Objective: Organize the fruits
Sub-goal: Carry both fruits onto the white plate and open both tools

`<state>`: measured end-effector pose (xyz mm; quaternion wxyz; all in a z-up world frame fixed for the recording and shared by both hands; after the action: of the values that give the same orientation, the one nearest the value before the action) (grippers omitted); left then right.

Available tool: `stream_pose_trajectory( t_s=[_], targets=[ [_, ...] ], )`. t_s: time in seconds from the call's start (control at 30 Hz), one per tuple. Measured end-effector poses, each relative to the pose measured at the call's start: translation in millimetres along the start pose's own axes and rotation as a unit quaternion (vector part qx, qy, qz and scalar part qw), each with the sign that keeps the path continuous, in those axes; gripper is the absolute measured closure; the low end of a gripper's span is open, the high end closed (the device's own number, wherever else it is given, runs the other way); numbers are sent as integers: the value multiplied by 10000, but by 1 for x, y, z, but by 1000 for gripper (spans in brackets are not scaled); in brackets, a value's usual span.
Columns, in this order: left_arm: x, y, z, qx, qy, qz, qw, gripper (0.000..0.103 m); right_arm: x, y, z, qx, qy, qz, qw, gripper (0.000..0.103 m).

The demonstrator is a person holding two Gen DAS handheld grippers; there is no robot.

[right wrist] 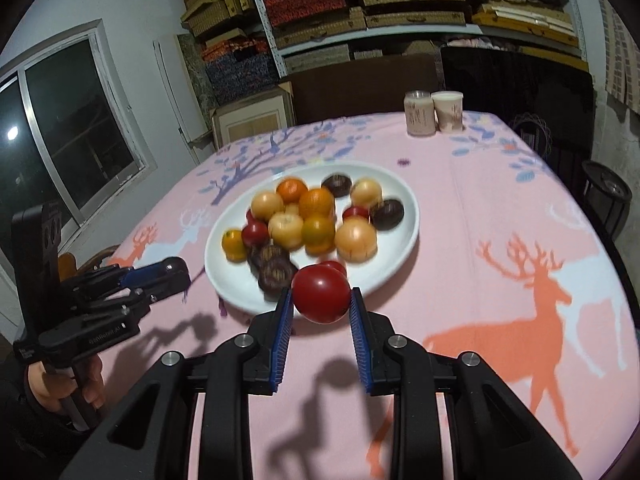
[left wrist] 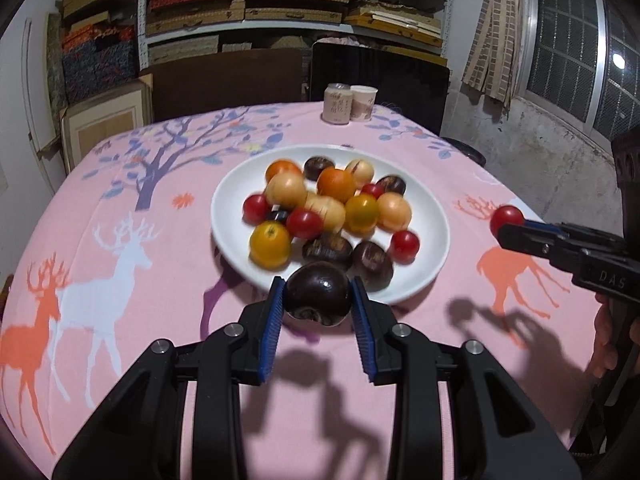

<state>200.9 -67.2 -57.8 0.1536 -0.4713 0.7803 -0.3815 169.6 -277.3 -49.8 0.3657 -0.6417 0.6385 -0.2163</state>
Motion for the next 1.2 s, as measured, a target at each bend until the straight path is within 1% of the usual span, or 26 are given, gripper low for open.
stream_pose_trajectory(
  t_s=[0.1,0.2,0.3,0.43,0.47,0.5,0.53,0.57,0.6,0.63,0.7,0.87,0.93,0.97,1.0,1.03,1.07,1.1,1.2],
  targets=[
    [10,-20,10,11,20,160,9999,71,0,-27,3,95,-72,-21,9999,74],
    [14,-30,26,-78,63,201,9997,71,-4,-52,15,123,-106,-104,9998,74],
    [11,-35,45,-198,87,138,9997,71,-10,-69,34,80,-82,-230,9997,74],
    [1,-31,67,-402,121,3,9991,70,-16,-85,67,-79,-65,-364,9993,73],
    [-1,-29,71,-465,118,-12,9989,60,-18,-87,74,-157,-97,-397,9990,73],
    [-3,-27,73,-508,85,-48,9987,37,-20,-87,85,-293,-171,-428,9985,70],
    [-6,-26,72,-468,-7,-86,9989,25,-21,-87,91,-355,-231,-415,9982,53],
    [-7,-25,69,-374,-68,-103,9992,13,-21,-86,96,-352,-193,-386,9984,44],
    [-8,-25,63,-265,-83,-90,9996,11,-19,-85,98,-296,-104,-349,9989,36],
    [-7,-25,61,-260,-72,-72,9996,11,-17,-82,99,-259,-97,-289,9992,35],
    [-8,-22,58,-333,-32,-90,9994,10,-12,-73,101,-359,-150,-118,9992,35],
    [-7,-2,57,-719,54,-174,9972,10,0,-40,92,-614,-278,234,9975,34],
    [-5,10,54,-831,28,-155,9964,9,2,-25,85,-713,-289,303,9966,31],
    [-5,15,52,-905,-9,-185,9957,7,2,-17,81,-759,-297,334,9961,29],
    [-5,19,49,-933,-23,-214,9954,7,2,-8,76,-814,-317,370,9955,25],
    [-5,23,45,-920,-46,-254,9954,7,1,-4,69,-756,-312,367,9960,18],
    [-6,26,41,-891,-86,-305,9955,7,1,0,63,-751,-223,370,9962,15],
    [-7,29,35,-869,-123,-368,9955,7,0,5,54,-731,-133,388,9965,13],
    [-8,35,14,-761,-248,-520,9954,7,-5,12,26,-528,-284,553,9967,13]
  ],
)
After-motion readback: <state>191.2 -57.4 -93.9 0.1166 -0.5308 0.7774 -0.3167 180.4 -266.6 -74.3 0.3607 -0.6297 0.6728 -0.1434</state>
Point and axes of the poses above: each gripper's, at about its wrist camera, not at the fingertips, and z roughly the way its jaws point, x to its right, y to its underside, the point moved 5 cm from there along z, roughly the way its jaws point, and after that the axes turned 6 degrees about y, right-handed, at the moved point
